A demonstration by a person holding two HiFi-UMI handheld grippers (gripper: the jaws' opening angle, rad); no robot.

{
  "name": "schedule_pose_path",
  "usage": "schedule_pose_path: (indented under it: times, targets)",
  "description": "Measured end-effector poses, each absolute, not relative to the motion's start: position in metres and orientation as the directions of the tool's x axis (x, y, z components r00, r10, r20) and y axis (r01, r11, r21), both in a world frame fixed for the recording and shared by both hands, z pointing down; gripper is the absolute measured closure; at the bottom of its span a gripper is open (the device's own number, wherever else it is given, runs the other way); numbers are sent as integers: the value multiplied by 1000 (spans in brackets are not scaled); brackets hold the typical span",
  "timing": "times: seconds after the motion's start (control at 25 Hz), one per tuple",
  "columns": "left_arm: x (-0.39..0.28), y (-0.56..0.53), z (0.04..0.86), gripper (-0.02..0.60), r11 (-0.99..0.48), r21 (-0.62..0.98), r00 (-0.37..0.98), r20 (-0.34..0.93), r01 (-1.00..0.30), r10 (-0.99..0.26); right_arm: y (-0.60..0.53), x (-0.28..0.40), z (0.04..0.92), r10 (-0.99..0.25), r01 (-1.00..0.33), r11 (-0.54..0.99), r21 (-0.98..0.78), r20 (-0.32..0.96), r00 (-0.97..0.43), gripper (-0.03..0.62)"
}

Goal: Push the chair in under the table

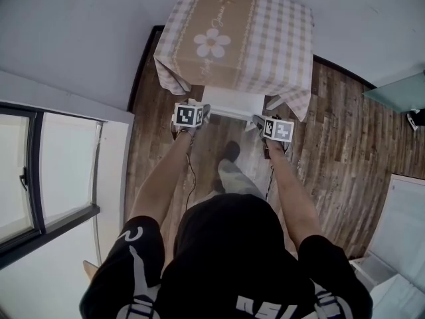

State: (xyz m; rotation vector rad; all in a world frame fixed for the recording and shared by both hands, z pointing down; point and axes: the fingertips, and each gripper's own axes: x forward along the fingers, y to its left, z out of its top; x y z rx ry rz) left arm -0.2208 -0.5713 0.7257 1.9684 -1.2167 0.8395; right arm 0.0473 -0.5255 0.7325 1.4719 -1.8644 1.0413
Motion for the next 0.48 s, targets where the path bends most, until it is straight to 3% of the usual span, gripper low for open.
schedule_pose_path:
  times: [0.48]
  targets:
    - [-204, -634, 726, 207, -343, 208, 362, 798, -916, -482, -587, 63, 733, -532, -967, 91, -237, 810, -248, 155]
